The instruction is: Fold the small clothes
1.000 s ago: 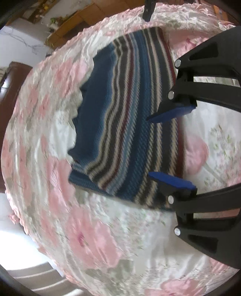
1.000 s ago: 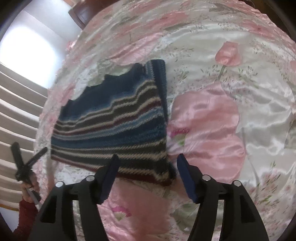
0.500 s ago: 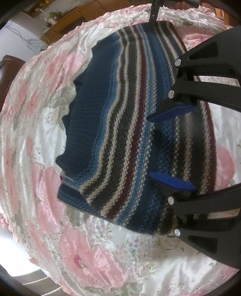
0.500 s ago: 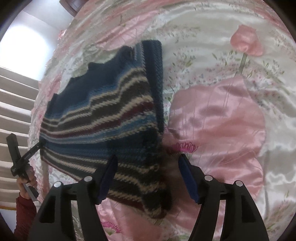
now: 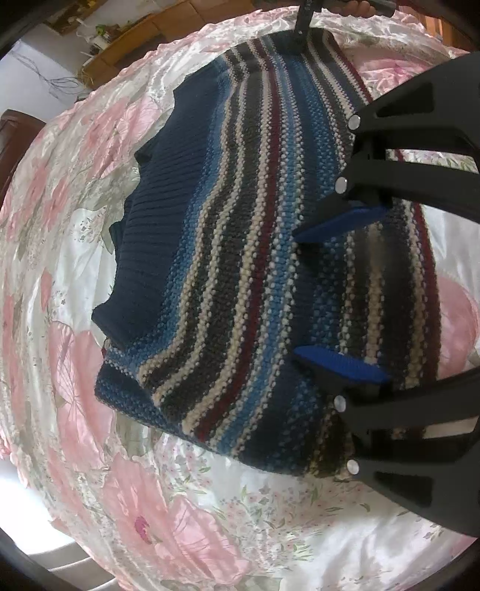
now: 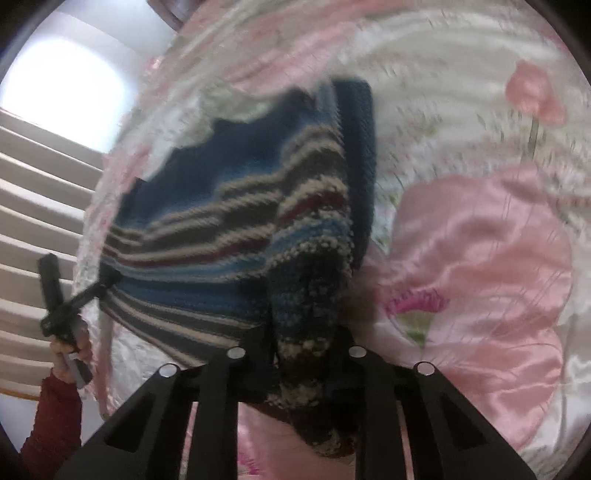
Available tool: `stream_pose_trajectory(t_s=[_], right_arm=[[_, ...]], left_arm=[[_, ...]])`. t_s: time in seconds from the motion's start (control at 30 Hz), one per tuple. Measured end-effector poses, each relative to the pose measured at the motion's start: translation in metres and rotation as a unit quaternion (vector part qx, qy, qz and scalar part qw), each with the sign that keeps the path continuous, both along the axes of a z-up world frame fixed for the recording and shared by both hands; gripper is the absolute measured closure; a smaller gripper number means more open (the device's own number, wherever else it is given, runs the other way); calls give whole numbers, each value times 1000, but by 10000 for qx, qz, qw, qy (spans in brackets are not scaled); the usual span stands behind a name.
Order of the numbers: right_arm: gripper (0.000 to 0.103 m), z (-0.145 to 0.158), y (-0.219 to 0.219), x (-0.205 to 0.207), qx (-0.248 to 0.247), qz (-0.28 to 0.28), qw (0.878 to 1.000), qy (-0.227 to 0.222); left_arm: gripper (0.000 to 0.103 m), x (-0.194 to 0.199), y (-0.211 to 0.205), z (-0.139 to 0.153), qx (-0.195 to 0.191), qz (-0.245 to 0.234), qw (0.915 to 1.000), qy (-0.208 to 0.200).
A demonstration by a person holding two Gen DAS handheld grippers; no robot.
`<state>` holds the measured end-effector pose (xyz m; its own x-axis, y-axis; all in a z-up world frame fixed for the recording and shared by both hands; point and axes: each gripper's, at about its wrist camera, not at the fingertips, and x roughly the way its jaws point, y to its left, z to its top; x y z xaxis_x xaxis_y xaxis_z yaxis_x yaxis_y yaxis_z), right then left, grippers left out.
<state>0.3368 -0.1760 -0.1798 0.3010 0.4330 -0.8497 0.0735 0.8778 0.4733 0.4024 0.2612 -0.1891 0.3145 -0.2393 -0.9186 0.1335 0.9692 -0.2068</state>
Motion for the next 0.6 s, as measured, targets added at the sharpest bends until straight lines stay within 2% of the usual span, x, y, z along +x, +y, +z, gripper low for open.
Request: stream_pose_trajectory(t_s=[0.1, 0.2, 0.27, 0.47, 0.6], right_arm=[[84, 32, 2, -4, 132, 59, 9987, -480], [84, 38, 8, -5, -138, 155, 9987, -462], [84, 25, 8, -3, -319, 115, 9992, -227], [84, -17, -7, -6, -287, -186, 9991, 266], [84, -31, -11, -10, -230, -287, 9988, 310]], left_arm=[[44, -2, 3, 1, -19, -47, 10000, 37], [45, -2, 7, -2, -79, -41, 9999, 78], [45, -2, 8, -3, -112, -21, 9999, 88], [43, -3, 3, -7, 43, -136, 9999, 91], [43, -2, 3, -11, 21, -140, 9998, 119]])
